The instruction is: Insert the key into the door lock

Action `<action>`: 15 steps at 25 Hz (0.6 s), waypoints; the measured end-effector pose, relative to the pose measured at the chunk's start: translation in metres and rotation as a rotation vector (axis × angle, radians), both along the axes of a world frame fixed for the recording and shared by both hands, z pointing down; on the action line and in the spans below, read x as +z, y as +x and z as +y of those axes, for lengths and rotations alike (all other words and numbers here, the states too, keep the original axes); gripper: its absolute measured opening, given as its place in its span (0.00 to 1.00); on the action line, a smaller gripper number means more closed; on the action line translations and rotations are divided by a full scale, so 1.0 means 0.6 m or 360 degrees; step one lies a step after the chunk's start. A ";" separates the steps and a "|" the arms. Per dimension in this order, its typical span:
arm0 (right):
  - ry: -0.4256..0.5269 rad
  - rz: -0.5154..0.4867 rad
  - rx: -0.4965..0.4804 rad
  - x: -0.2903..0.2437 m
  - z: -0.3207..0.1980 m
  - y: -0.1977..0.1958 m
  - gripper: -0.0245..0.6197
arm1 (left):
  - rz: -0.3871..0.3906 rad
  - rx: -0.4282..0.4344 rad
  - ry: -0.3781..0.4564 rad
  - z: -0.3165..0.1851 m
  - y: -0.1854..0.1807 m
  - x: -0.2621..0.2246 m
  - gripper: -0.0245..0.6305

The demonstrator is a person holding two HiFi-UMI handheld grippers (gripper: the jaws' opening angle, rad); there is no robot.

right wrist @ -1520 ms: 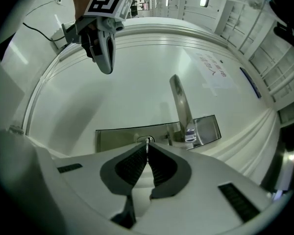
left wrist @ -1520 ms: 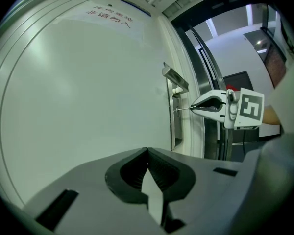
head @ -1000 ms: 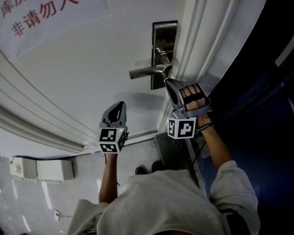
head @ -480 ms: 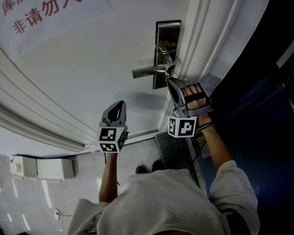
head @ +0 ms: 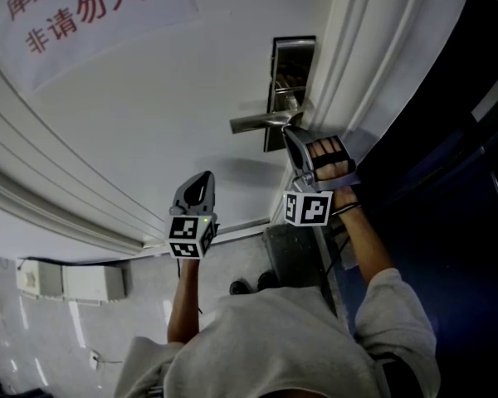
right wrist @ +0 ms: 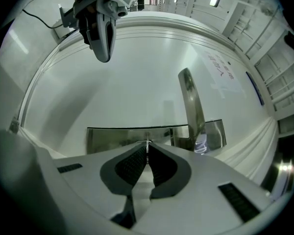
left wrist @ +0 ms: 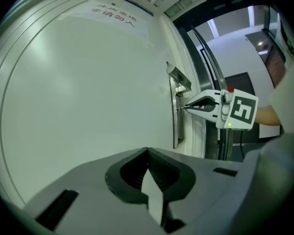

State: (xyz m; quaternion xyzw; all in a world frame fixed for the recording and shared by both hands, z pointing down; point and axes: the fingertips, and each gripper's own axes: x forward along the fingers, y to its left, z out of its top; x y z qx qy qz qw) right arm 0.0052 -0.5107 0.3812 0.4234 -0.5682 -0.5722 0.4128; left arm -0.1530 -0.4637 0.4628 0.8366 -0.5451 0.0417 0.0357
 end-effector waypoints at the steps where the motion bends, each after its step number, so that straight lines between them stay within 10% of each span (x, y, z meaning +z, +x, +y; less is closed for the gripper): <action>1: 0.0000 0.0006 -0.0003 0.000 -0.003 -0.001 0.09 | -0.0002 -0.0003 -0.0003 0.000 -0.002 0.001 0.06; 15: -0.0011 0.0000 -0.0043 0.001 -0.009 -0.004 0.09 | -0.0013 -0.0001 -0.0002 0.002 0.002 -0.002 0.06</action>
